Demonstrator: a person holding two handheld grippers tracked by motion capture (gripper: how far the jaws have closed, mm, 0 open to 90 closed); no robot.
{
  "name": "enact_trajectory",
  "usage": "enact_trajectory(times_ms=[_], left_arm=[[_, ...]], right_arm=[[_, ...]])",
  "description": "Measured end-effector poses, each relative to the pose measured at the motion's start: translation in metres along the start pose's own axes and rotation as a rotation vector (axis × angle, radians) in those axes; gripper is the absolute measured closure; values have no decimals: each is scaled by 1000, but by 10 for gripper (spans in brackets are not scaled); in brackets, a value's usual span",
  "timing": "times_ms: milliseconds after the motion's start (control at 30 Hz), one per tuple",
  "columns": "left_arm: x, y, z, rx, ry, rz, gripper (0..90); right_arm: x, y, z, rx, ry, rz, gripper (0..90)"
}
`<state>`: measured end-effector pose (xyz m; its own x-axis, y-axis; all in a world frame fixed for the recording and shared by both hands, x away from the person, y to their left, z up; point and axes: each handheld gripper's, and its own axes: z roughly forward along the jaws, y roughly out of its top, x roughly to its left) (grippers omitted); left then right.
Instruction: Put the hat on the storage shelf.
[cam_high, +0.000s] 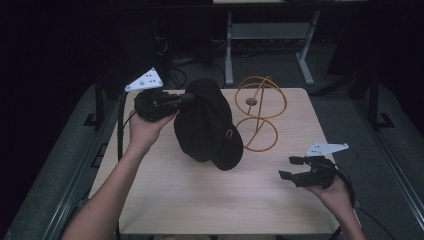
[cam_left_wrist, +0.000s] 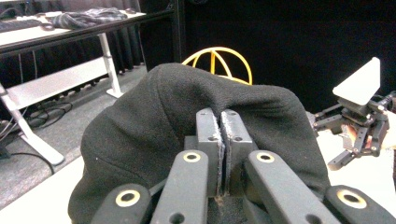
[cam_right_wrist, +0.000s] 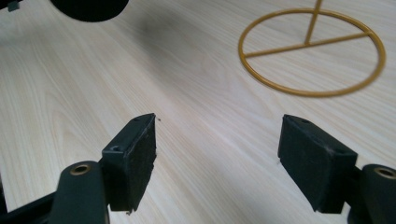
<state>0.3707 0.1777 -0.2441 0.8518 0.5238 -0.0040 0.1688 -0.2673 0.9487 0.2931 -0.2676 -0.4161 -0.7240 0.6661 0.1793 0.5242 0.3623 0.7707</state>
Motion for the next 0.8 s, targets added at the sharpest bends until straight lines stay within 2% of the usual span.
enact_trajectory(times_ms=[400,500,533,633,667,700,733,800], left_arm=[[10,24,33,23,-33,7,883],[9,37,45,20,-46,14,883],[9,37,45,20,-46,14,883],[7,54,58,28,-59,37,883],[7,54,58,28,-59,37,884],[6,61,65,29,-66,46,883],[6,61,65,29,-66,46,883],[5,71,77,44,-80,49,884]], right_arm=[[-9,-8,-9,-29,-35,16,274],[-12,-9,-12,-42,-42,21,274],[-12,-9,-12,-42,-42,21,274],[-13,-10,-14,-53,-46,23,274],[-13,-10,-14,-53,-46,23,274],[-13,-10,-16,-57,-51,24,274],[-14,-10,-16,-61,-52,22,274],[-15,-11,-17,-61,-52,25,274]])
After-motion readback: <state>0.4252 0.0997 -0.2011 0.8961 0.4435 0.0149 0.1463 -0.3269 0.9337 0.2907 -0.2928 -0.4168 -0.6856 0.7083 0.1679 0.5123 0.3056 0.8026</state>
